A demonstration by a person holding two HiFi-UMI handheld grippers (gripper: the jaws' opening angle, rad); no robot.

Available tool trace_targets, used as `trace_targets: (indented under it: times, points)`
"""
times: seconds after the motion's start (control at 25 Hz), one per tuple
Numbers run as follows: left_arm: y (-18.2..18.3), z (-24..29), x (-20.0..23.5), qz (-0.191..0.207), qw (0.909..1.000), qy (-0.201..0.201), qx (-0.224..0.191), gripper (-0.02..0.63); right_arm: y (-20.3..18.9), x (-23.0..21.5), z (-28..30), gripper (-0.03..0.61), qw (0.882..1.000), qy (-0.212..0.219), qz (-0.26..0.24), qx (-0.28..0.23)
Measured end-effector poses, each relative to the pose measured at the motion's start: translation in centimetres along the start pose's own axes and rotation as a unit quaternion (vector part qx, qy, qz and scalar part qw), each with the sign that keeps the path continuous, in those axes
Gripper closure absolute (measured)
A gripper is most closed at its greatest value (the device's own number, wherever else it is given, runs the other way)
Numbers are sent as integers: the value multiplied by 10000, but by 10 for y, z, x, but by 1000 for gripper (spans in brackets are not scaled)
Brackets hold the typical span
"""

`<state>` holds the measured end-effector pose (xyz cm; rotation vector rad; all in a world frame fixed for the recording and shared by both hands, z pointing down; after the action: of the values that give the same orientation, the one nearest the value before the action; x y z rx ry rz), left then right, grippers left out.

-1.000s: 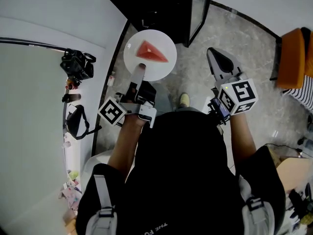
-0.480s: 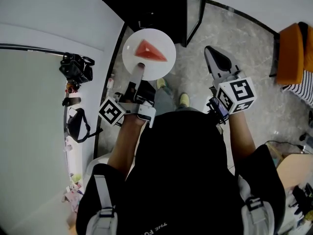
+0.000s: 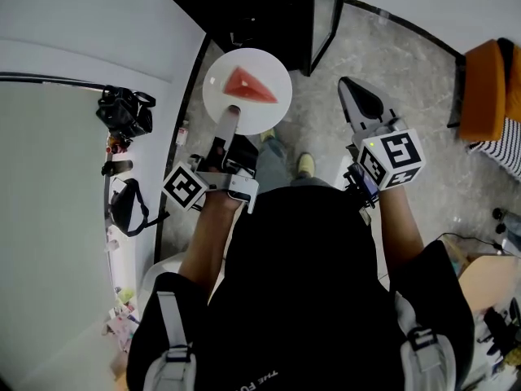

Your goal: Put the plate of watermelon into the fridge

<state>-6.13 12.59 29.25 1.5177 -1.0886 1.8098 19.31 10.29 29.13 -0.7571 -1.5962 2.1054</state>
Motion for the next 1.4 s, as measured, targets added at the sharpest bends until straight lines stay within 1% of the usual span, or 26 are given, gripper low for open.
trace_targets:
  times: [0.16,0.32,0.6,0.8,1.04,1.32,1.4]
  points:
    - [6,3,5,-44,10000,38,-13,586,0,1,9,566,10000,18,-4,5]
    - [38,25,13,-157,9998,115,2,586,12,-9,45,566,9998,16,35,193]
    - [83,49,41,-397,9988,298,-38,586,13,-20,106,566,9988,45,110,477]
    - [85,52,47,-406,9985,357,-17,586,11,-23,109,566,9986,23,142,509]
    - [84,51,51,-312,9991,290,23,586,2,-21,106,566,9984,-6,147,547]
    - [85,51,47,-278,9993,263,16,586,7,-19,105,567,9987,9,123,499]
    - [93,56,49,-252,9994,253,7,586,10,-20,114,568,9987,30,112,497]
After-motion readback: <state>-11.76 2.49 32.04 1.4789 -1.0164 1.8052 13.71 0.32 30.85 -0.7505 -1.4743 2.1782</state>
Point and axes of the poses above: the fingertips, and each gripper's own axes: z forward along the fingers, x to its left, y out of its top, the point moved 5 cm from there along -z, backward along the fingers, and after that the axes turned 8 degrees about y, right-handed, at the moved point
